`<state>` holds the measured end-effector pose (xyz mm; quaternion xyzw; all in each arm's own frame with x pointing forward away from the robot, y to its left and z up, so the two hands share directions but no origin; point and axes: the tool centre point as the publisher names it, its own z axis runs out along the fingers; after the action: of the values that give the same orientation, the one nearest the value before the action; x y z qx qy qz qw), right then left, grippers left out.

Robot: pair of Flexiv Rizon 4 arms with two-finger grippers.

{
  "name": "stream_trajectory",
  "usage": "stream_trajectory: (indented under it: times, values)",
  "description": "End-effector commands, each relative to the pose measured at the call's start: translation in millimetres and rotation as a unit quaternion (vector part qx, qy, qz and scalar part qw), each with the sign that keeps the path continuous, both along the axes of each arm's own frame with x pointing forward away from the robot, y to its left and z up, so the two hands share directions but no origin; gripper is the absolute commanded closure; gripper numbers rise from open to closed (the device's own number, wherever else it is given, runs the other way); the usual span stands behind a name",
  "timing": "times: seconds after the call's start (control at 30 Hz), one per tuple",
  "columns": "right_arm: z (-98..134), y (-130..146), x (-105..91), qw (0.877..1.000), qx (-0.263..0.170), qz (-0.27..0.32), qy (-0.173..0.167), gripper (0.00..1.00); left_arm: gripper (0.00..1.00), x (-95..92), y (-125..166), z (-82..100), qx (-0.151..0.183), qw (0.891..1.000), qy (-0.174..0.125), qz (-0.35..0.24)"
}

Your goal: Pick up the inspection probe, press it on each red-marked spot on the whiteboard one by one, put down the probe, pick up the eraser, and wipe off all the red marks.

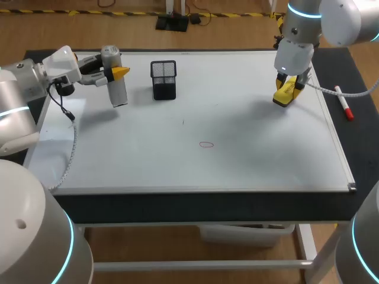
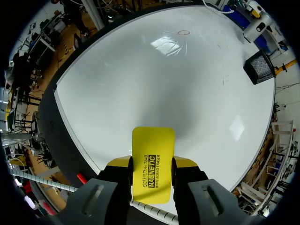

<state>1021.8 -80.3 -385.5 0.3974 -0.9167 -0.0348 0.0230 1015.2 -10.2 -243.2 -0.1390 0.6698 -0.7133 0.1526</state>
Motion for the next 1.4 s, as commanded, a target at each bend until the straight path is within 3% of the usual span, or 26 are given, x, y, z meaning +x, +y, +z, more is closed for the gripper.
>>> stream_trajectory:
  times: [0.03,0.5,0.8,1.13,1.4]
  values:
    - [0.9,-0.3,0.5,1.0,-0.002,0.001,0.0,1.0,1.0,-16.7,-5.8,-1.8,0.002,1.0,-0.003,-0.013]
    - [0.9,-0.3,0.5,1.0,-0.002,0.001,0.0,1.0,1.0,-82.8,-57.8,-7.4,-0.018,0.993,-0.018,-0.112]
    - [0.9,-0.3,0.5,1.0,-0.002,0.001,0.0,1.0,1.0,-112.5,-93.5,0.9,-0.029,0.983,-0.024,-0.182]
    - [0.9,-0.3,0.5,1.0,-0.002,0.001,0.0,1.0,1.0,-142.8,-145.6,-6.3,-0.034,0.964,-0.013,-0.263]
    - [0.9,-0.3,0.5,1.0,-0.002,0.001,0.0,1.0,1.0,-154.3,-179.3,-14.3,-0.035,0.951,-0.004,-0.307]
